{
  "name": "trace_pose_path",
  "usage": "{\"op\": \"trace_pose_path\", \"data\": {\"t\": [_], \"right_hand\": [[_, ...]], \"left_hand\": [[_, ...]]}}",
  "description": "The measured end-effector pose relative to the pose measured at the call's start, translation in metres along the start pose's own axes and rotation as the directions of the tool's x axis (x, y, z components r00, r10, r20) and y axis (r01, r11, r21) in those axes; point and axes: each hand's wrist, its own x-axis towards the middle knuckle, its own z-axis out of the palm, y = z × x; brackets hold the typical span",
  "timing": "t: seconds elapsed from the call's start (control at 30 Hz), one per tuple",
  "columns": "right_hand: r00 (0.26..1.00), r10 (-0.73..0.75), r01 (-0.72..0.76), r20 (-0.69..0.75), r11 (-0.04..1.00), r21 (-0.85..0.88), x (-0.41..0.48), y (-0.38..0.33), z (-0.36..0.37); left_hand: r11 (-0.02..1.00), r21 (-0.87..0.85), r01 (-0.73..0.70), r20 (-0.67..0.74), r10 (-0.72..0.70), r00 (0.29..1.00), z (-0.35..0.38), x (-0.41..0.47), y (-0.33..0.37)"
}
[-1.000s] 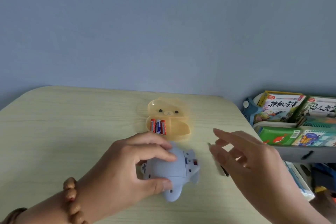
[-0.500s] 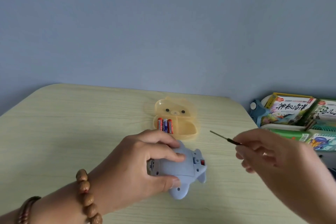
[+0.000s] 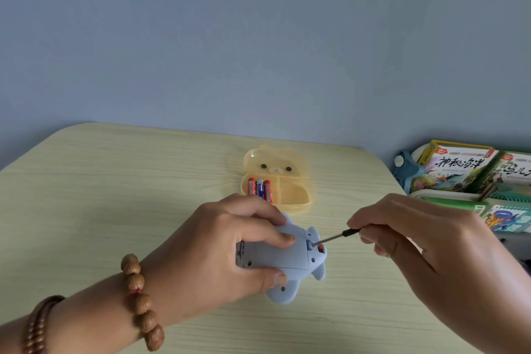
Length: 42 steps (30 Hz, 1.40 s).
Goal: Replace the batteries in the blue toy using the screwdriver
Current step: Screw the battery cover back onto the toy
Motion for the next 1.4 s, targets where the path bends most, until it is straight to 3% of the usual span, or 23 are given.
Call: {"op": "trace_pose_path", "data": {"t": [0.17, 0.4, 0.53, 0.63, 0.77, 0.93, 1.23, 1.4], "right_hand": [[0.997, -0.045, 0.049, 0.064, 0.997, -0.06, 0.003, -0.001, -0.001], [0.976, 0.008, 0.066, 0.217, 0.942, -0.329, 0.024, -0.021, 0.002], [0.969, 0.02, 0.055, 0.247, 0.955, -0.292, 0.038, -0.021, 0.004], [0.947, -0.005, 0.053, 0.321, 0.989, -0.14, 0.042, -0.021, -0.001], [0.907, -0.047, 0.117, 0.418, 0.983, -0.142, 0.04, -0.021, -0.002], [0.932, 0.003, 0.076, 0.363, 0.976, -0.204, 0.04, -0.023, 0.0], [0.9, -0.008, 0.082, 0.435, 0.985, -0.152, 0.04, -0.022, -0.001], [0.927, 0.0, 0.056, 0.376, 0.989, -0.138, 0.042, -0.026, 0.002]], "left_hand": [[1.0, 0.007, 0.005, -0.001, -0.005, 1.0, 0.0, 0.001, 0.0], [1.0, 0.008, -0.004, -0.004, 0.004, 1.0, 0.002, 0.003, 0.0], [0.999, 0.036, -0.018, 0.008, 0.018, 1.0, 0.002, 0.003, 0.002], [0.998, 0.053, -0.024, 0.015, 0.023, 1.0, 0.002, 0.002, 0.003], [0.999, 0.043, -0.022, 0.001, 0.022, 1.0, 0.001, 0.002, 0.003], [0.998, 0.049, -0.026, -0.002, 0.026, 1.0, 0.002, 0.002, 0.002], [0.999, 0.037, -0.021, 0.003, 0.021, 1.0, 0.001, 0.002, 0.001], [1.0, 0.028, -0.015, 0.009, 0.014, 1.0, 0.0, 0.002, 0.001]]}}
